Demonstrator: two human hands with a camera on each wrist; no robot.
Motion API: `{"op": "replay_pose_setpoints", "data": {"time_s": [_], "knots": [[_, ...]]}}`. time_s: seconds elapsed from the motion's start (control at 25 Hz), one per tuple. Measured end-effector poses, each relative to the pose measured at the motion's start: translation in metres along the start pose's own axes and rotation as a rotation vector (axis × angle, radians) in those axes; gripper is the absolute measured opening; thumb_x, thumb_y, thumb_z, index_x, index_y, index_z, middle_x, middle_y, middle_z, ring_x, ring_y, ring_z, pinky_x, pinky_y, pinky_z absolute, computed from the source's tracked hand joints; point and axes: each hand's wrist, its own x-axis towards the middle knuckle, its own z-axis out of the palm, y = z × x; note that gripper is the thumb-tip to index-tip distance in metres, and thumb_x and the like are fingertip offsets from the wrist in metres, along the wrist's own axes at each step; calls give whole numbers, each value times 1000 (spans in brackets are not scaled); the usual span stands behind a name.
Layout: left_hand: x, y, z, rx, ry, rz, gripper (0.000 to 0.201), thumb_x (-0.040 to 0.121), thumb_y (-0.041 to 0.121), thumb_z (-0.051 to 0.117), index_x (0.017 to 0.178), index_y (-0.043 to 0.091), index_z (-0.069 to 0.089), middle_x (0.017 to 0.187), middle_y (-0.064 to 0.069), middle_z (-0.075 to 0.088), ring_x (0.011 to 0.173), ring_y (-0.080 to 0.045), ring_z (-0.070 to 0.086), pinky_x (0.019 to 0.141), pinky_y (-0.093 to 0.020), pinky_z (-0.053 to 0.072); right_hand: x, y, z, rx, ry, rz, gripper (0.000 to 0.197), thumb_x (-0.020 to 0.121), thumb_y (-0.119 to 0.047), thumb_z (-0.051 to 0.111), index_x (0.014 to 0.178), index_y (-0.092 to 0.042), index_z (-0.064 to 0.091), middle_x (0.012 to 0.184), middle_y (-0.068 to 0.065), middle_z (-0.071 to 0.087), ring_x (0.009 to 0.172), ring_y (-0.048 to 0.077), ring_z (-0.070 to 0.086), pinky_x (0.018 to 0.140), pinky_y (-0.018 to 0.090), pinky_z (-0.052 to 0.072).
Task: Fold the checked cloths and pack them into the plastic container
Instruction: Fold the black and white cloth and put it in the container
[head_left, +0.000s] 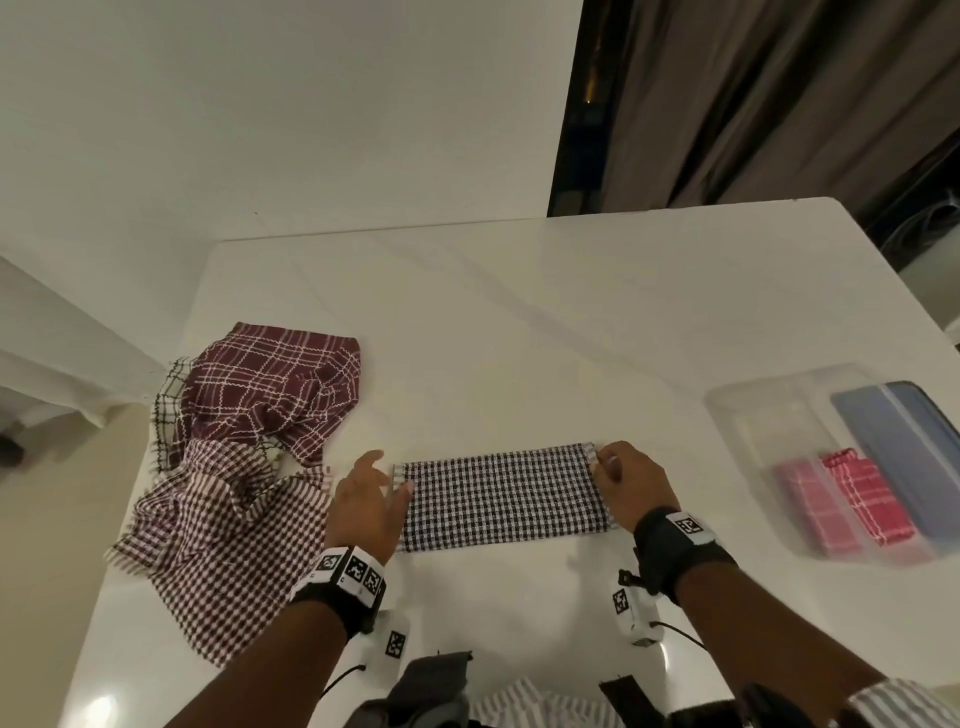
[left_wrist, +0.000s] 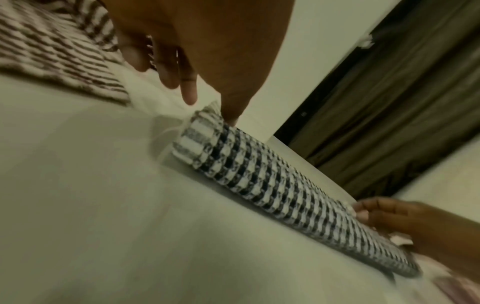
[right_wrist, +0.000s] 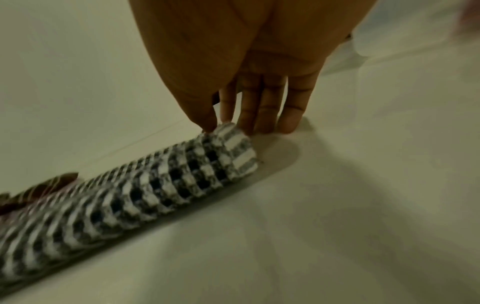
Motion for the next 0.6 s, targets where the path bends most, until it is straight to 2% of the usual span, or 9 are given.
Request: {"op": "replay_pose_setpoints", "data": {"time_s": [0.08,0.12,0.16,0.24,0.32,0.4,0.44,0.52,0.6], "knots": [[-6,7,3,182,105,110,62,86,46,67,136,16,45,126,-5,57,119,-28,51,98,-50,44,-9,-2,4,-191,113,-105,42,92,-44,46,129,-25,48,125,1,51,118,26,49,91,38,45],[-8,12,6,230,110,180,64,86,48,65,138,16,44,134,-6,53,126,-28,47,104,-51,40,-15,-10,7,-234,161,-178,49,92,-43,47,137,-24,43,136,3,46,127,28,42,101,44,42],[-10,19,11,246,71,251,66,87,49,62,140,17,41,140,-6,48,132,-27,42,109,-51,35,-21,-23,12,-220,170,-272,53,94,-43,45,142,-23,38,145,4,40,135,27,35,109,47,35],[-14,33,29,244,-68,384,71,90,51,51,148,15,31,153,-7,36,143,-26,30,118,-47,25,-31,-57,26,-181,65,-468,59,98,-44,36,151,-20,27,157,4,27,146,25,19,119,47,20],[-19,43,54,271,-217,468,74,94,50,36,155,13,16,163,-6,14,151,-24,11,123,-46,15,-35,-78,53,-290,-91,-608,63,99,-43,27,155,-16,15,163,4,11,151,22,2,122,46,9],[-26,41,70,301,-303,447,75,95,49,22,156,13,1,163,-2,-7,152,-20,-7,123,-46,12,-38,-77,76,-420,-186,-622,67,100,-47,19,156,-15,0,164,2,-7,149,18,-14,122,46,3],[-28,35,72,317,-305,427,75,95,53,19,156,14,-2,163,-1,-13,151,-20,-11,123,-45,8,-37,-68,82,-458,-209,-607,69,100,-53,16,155,-17,-6,163,0,-14,148,17,-19,121,47,0],[-30,20,66,369,-279,411,84,94,67,15,156,13,-3,163,-2,-14,151,-20,-11,124,-42,2,-34,-44,78,-510,-187,-609,77,97,-64,15,154,-19,-10,162,-2,-19,147,17,-21,119,46,-4],[-28,8,57,414,-255,404,92,91,75,14,156,11,-2,164,-4,-9,152,-21,-8,124,-41,3,-26,-15,60,-526,-125,-591,81,95,-67,19,155,-18,-8,163,0,-15,149,19,-17,119,47,-3]]}}
